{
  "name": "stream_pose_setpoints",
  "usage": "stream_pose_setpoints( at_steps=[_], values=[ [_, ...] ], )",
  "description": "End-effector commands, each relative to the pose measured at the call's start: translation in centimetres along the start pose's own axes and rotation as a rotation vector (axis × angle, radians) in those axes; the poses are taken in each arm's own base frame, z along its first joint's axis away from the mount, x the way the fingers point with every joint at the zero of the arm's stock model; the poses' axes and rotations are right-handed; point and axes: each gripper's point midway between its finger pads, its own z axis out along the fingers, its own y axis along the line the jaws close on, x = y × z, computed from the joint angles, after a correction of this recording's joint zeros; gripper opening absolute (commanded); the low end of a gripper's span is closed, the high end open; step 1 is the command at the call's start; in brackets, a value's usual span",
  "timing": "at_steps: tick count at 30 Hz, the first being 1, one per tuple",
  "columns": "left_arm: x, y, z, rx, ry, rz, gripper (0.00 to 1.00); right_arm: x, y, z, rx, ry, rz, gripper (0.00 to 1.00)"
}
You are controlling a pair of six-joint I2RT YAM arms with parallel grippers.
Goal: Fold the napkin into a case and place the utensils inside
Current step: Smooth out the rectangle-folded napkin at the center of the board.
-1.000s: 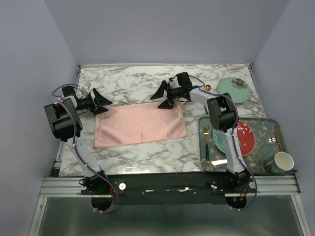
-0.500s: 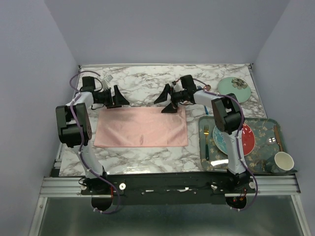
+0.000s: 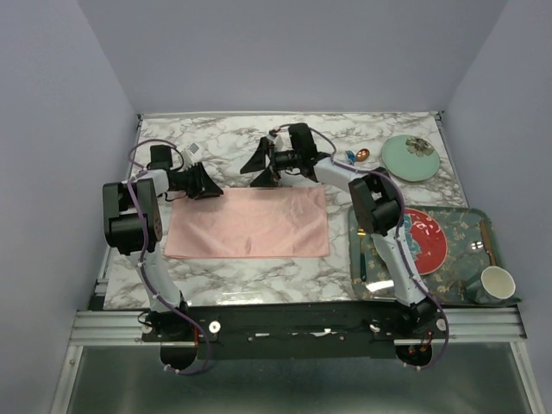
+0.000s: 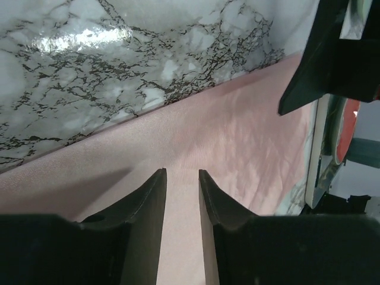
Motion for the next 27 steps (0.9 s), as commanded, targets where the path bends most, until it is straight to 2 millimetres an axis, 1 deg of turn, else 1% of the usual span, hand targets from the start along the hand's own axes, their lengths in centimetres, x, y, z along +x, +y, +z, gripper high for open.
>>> stream_pose_setpoints(
  at_steps=[1, 2, 5, 7, 9, 12, 15, 16, 17, 18, 19, 20, 22, 27],
  values=[
    [0.3, 0.8, 0.7, -0.021, 0.015, -0.021, 0.31, 0.9, -1.1, 2.6, -0.053, 0.06, 0.054, 1.0],
    [0.4, 1.0, 0.8, -0.029, 0.019, -0.021, 0.3, 1.0, -1.8, 3.1, -0.052, 0.067, 0.066, 1.0],
    [0.6, 1.8, 1.0, -0.052, 0.029, -0.029, 0.26, 1.5, -2.6, 3.9, -0.045, 0.075, 0.079, 1.0],
    [0.8, 2.2, 1.2, -0.059, 0.042, -0.044, 0.22, 1.8, -3.6, 4.2, -0.034, 0.08, 0.099, 1.0],
    [1.0, 2.6, 1.5, -0.072, 0.053, -0.057, 0.19, 2.2, -4.5, 4.3, -0.021, 0.082, 0.121, 1.0],
    [1.5, 3.3, 1.6, -0.093, 0.077, -0.072, 0.14, 2.7, -5.6, 3.8, -0.005, 0.091, 0.168, 1.0],
    [2.0, 3.9, 1.7, -0.109, 0.097, -0.078, 0.08, 3.1, -6.2, 2.8, 0.001, 0.1, 0.193, 1.0],
    [2.1, 4.1, 1.7, -0.116, 0.099, -0.079, 0.05, 2.8, -6.0, 2.2, -0.001, 0.094, 0.194, 1.0],
    [2.1, 4.3, 1.7, -0.118, 0.1, -0.079, 0.04, 2.8, -6.1, 1.9, 0.0, 0.095, 0.198, 1.0],
    [2.2, 4.4, 1.7, -0.122, 0.103, -0.085, 0.03, 3.0, -6.5, 1.5, 0.007, 0.096, 0.204, 1.0],
    [2.2, 4.7, 1.7, -0.136, 0.102, -0.085, 0.0, 2.7, -6.9, 0.9, 0.01, 0.089, 0.212, 1.0],
    [2.1, 4.8, 1.7, -0.137, 0.102, -0.085, 0.0, 2.6, -6.6, 0.4, 0.008, 0.086, 0.206, 1.0],
    [2.1, 5.0, 1.7, -0.146, 0.106, -0.092, 0.0, 2.5, -7.0, -0.5, 0.014, 0.085, 0.209, 1.0],
    [2.3, 5.8, 1.6, -0.17, 0.116, -0.104, 0.0, 2.6, -7.1, -2.3, 0.032, 0.079, 0.2, 1.0]
  ],
)
